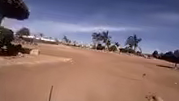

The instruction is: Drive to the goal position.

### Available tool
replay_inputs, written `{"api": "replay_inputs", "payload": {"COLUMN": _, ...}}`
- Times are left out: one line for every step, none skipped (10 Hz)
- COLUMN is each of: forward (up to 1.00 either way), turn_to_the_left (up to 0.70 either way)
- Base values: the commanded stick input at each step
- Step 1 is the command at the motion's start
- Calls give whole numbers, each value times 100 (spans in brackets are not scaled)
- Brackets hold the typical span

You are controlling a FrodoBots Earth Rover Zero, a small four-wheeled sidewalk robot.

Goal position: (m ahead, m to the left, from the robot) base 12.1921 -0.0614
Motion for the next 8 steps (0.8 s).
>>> {"api": "replay_inputs", "payload": {"forward": 70, "turn_to_the_left": -1}}
{"api": "replay_inputs", "payload": {"forward": 70, "turn_to_the_left": 0}}
{"api": "replay_inputs", "payload": {"forward": 70, "turn_to_the_left": 0}}
{"api": "replay_inputs", "payload": {"forward": 70, "turn_to_the_left": 0}}
{"api": "replay_inputs", "payload": {"forward": 70, "turn_to_the_left": 0}}
{"api": "replay_inputs", "payload": {"forward": 70, "turn_to_the_left": 0}}
{"api": "replay_inputs", "payload": {"forward": 70, "turn_to_the_left": 0}}
{"api": "replay_inputs", "payload": {"forward": 70, "turn_to_the_left": 0}}
